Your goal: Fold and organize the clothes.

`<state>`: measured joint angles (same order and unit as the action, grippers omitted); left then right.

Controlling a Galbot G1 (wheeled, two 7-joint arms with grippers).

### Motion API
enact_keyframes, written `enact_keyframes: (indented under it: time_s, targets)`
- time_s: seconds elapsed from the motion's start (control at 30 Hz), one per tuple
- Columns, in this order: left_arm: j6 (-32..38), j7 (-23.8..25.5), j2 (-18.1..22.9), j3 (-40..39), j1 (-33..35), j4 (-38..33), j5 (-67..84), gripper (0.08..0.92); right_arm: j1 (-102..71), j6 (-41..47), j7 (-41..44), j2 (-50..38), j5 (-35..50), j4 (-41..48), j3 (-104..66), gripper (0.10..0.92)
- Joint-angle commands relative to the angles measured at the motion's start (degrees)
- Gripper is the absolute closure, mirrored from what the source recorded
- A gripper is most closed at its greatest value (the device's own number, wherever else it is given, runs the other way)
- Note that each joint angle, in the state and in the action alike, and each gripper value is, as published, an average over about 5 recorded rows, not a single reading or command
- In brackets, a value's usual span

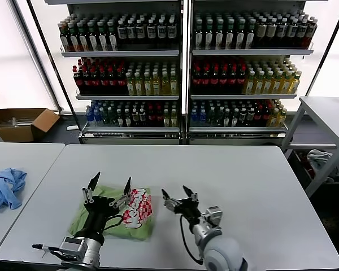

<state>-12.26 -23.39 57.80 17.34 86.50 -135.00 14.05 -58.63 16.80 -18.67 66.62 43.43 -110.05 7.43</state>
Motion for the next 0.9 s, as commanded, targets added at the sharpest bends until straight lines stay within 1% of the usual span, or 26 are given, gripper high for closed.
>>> enact_keyframes:
  time_s: [0.03, 0.5, 0.57, 0.7, 0.9]
  targets:
    - [-1.2, 0.4, 0.4, 3.2, 2.2, -1.3, 0.5, 0.177, 9.4, 5.0, -0.8, 5.9, 3.8, 9.4, 9.2, 0.203]
    - [-4.6, -0.2, 0.0, 3.3, 2.4, -0.9, 3.5, 0.177, 5.8, 5.2, 1.0, 8.0, 3.7, 12.4, 7.4, 0.211]
    - [-4.8, -0.2, 0.1, 3.1, 2.4, -1.0, 3.5, 0.177, 5.5, 5.2, 1.6, 9.1, 3.3, 13.3, 7.3, 0.233]
    - [-5.2, -0.3, 0.0, 2.9, 2.4, -0.9, 3.2, 0.177, 5.4, 4.9, 1.7, 11.6, 2.4, 16.0, 7.0, 0.309]
    - [-6.2, -0.5, -0.3, 3.0, 2.5, -1.2, 3.1, 0.177, 5.6, 3.7, 1.7, 13.0, 1.9, 17.6, 6.5, 0.46]
